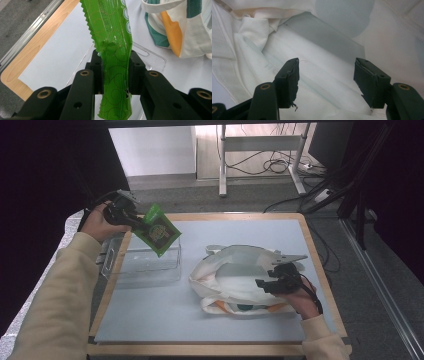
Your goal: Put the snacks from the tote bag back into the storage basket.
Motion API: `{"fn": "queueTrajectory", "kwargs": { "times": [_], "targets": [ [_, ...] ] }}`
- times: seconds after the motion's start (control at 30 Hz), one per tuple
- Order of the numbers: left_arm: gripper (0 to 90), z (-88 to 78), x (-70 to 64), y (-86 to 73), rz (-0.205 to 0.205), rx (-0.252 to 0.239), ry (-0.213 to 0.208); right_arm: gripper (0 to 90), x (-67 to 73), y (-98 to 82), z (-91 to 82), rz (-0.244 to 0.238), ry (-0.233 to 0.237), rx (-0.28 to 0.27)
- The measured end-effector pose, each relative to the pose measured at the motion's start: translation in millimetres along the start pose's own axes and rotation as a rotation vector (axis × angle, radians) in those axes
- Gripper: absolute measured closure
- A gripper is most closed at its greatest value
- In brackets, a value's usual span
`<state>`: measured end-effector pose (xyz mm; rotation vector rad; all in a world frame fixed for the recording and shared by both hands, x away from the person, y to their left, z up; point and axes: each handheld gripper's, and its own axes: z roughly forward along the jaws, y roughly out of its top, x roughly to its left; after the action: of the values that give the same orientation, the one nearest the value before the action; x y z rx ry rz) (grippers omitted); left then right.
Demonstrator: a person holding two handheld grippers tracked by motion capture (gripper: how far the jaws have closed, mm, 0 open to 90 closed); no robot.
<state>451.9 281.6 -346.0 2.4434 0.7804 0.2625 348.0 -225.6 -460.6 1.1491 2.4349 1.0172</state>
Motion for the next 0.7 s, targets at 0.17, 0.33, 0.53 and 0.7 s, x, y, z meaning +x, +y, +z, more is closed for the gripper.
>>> {"fn": "queueTrajectory", "kwargs": {
  "times": [0.17, 0.33, 0.53, 0.7],
  "targets": [
    [71.7, -1.2, 6.0, -3.0, 0.008, 0.023, 0.018, 37.3, 1.3, 0.4, 1.1, -0.003, 0.001, 0.004],
    [71.6, 7.6, 8.8, -6.6, 0.036, 0.067, 0.021, 37.3, 0.7, 0.0, 1.3, -0.003, -0.002, 0.005],
    [71.6, 27.0, 9.7, -8.0, 0.073, 0.140, 0.010, 37.3, 1.4, -0.1, 1.9, -0.003, -0.005, 0.008],
    [71.6, 43.7, 7.8, -7.2, 0.121, 0.205, -0.015, 37.3, 0.4, -0.9, 2.1, 0.000, -0.011, 0.012]
  ]
}}
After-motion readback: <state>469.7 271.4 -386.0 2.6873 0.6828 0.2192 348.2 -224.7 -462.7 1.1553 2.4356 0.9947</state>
